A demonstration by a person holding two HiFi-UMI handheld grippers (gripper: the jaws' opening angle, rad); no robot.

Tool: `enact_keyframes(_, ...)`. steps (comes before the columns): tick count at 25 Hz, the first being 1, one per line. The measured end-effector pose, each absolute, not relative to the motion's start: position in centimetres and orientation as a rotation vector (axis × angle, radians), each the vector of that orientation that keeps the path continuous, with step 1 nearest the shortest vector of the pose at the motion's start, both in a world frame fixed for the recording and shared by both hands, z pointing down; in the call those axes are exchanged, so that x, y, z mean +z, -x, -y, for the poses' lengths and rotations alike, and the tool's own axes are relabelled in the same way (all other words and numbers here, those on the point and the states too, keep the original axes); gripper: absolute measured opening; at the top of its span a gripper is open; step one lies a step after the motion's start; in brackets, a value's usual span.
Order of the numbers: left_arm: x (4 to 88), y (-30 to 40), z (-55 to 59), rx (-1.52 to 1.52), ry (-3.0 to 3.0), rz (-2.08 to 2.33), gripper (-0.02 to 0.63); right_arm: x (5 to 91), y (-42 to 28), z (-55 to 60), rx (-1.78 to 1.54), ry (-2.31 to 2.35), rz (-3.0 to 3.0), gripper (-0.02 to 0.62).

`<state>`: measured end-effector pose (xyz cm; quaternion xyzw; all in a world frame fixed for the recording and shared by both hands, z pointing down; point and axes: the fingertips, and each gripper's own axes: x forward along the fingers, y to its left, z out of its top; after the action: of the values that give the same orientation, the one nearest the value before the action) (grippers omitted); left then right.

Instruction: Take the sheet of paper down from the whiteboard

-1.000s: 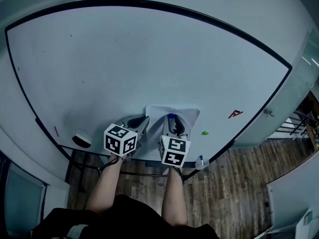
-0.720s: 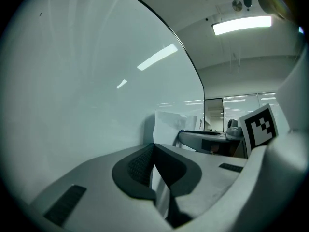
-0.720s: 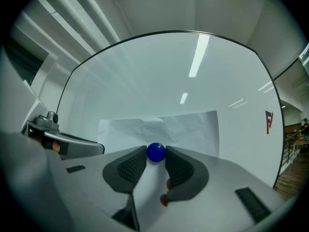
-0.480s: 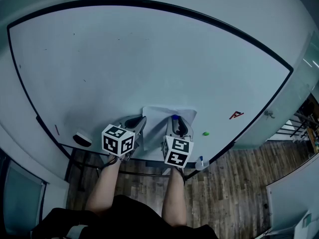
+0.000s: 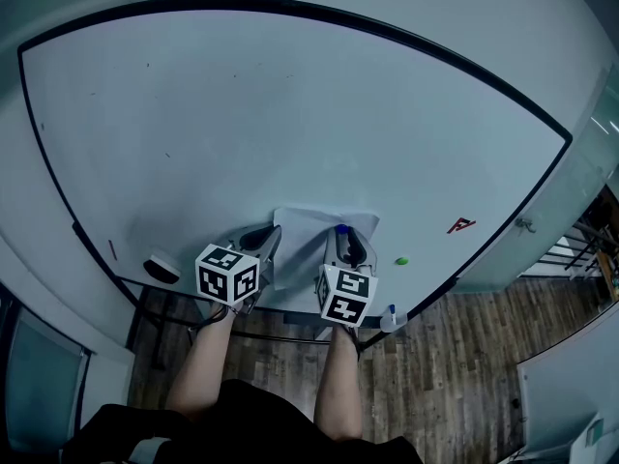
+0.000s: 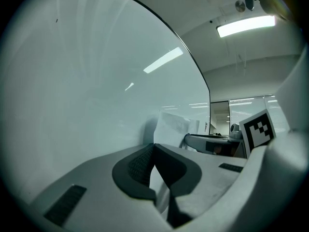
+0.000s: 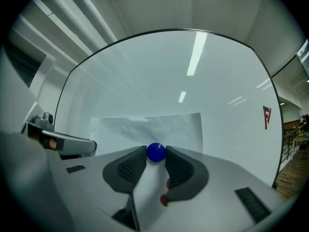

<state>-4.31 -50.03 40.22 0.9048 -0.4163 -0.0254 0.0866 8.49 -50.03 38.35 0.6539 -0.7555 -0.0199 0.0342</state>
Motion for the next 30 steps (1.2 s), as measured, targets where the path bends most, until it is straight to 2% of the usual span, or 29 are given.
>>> enact_keyframes(30,40.3,6.7,49.9,-0.163,-2.634,1.351,0.021,38.5,-7.9,50.1,-0.068,-1.961,2.336,0.133)
